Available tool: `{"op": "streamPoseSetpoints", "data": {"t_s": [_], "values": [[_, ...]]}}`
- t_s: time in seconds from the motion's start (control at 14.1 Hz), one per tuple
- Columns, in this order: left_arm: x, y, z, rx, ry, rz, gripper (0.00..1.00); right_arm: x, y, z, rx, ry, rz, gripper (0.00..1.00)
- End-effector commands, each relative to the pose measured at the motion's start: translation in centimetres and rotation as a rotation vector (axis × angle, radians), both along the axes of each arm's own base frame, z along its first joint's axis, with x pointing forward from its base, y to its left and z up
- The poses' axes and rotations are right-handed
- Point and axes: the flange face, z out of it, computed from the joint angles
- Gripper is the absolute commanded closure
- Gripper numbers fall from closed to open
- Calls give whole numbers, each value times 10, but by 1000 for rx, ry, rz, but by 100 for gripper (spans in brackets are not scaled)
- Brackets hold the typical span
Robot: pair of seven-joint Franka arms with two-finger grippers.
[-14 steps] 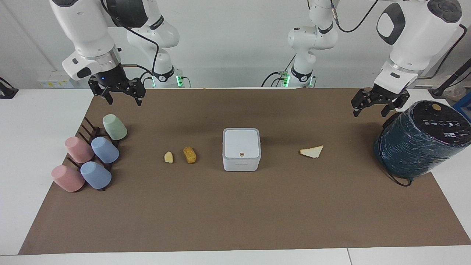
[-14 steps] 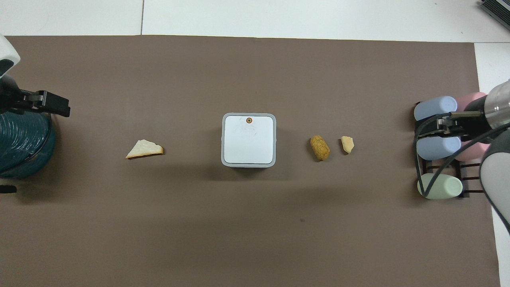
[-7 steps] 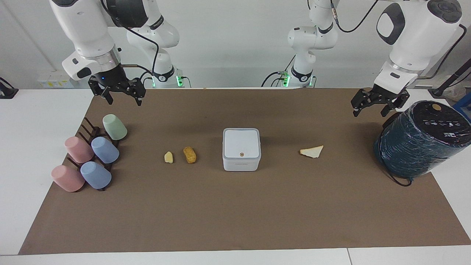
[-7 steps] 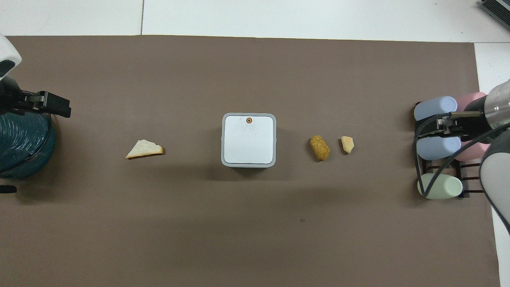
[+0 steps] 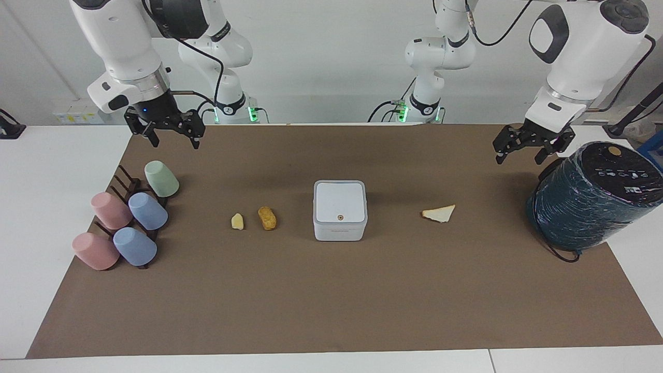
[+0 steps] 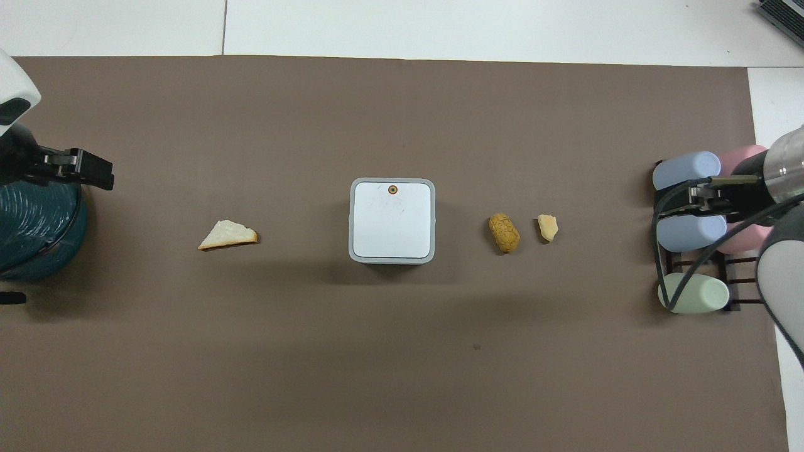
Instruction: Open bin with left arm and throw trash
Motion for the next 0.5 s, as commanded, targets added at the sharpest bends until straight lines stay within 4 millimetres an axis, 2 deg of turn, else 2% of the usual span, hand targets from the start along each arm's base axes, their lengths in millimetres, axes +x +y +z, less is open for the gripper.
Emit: {"op": "streamPoseSetpoints", "data": {"t_s": [0.0, 0.21, 0.43], "values": [[-18, 1, -3, 22, 23, -1, 65, -4, -2, 0, 10, 9, -7, 0], [-22, -14, -8, 22, 27, -24, 100, -4, -2, 0, 10, 9, -7, 0], [-25, -34, -10, 23, 33, -59, 100, -4, -2, 0, 10, 9, -7, 0]]}}
